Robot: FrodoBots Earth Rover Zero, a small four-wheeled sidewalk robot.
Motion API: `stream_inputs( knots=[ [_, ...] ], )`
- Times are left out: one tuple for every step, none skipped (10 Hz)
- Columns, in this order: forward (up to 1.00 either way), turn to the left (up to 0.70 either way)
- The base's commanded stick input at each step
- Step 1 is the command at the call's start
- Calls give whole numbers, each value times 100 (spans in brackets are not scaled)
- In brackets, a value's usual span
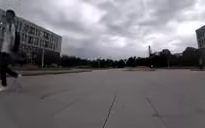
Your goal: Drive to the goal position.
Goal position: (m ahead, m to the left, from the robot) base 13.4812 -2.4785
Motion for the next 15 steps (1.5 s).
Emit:
stream_inputs(
  knots=[
    [70, 0],
    [70, 0],
    [70, 0],
    [70, 0],
    [70, 0],
    [70, 0],
    [70, 0],
    [70, 0],
    [70, 0],
    [70, 0],
    [70, 0],
    [70, 0],
    [70, 0],
    [70, 0],
    [70, 0]
  ],
)
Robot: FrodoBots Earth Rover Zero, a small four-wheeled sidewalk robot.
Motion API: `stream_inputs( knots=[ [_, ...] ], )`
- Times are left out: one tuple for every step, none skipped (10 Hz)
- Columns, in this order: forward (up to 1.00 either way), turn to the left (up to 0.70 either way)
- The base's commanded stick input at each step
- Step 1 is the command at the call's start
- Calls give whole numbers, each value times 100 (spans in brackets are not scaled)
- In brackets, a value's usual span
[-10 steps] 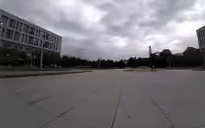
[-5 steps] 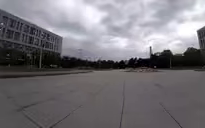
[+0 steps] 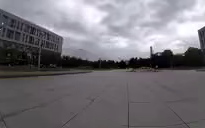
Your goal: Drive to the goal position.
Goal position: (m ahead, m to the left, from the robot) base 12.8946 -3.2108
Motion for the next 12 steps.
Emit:
stream_inputs(
  knots=[
    [70, 0],
    [70, 0],
    [70, 0],
    [70, 0],
    [70, 0],
    [70, 0],
    [70, 0],
    [70, 0],
    [70, 0],
    [70, 0],
    [70, 0],
    [70, 0]
  ],
)
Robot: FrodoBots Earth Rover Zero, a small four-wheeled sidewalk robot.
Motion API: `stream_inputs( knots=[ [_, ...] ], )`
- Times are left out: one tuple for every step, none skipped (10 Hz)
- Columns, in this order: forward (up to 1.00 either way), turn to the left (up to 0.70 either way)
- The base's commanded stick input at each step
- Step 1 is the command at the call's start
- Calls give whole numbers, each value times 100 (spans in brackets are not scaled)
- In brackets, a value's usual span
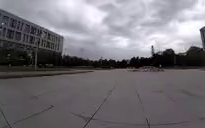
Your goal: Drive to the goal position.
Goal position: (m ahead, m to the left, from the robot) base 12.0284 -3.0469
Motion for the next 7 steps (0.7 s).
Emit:
stream_inputs(
  knots=[
    [70, 0],
    [70, 0],
    [70, 0],
    [70, 0],
    [70, 0],
    [70, 0],
    [70, 0]
  ],
)
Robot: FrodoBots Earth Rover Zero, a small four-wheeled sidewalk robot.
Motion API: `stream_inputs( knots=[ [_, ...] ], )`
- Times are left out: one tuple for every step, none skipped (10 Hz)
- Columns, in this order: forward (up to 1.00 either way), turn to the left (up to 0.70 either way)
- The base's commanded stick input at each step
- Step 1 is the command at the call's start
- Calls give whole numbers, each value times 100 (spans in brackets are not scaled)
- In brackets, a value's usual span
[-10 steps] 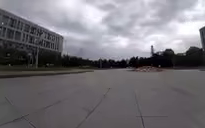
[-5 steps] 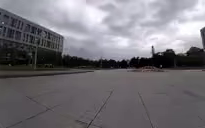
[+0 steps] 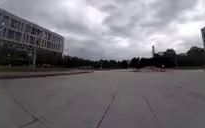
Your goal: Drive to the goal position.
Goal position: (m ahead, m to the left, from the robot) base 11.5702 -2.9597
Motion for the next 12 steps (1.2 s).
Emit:
stream_inputs(
  knots=[
    [70, 0],
    [70, 0],
    [70, 0],
    [70, 0],
    [70, 0],
    [70, 0],
    [70, 0],
    [70, 0],
    [70, 0],
    [70, 0],
    [70, 0],
    [70, 0]
  ],
)
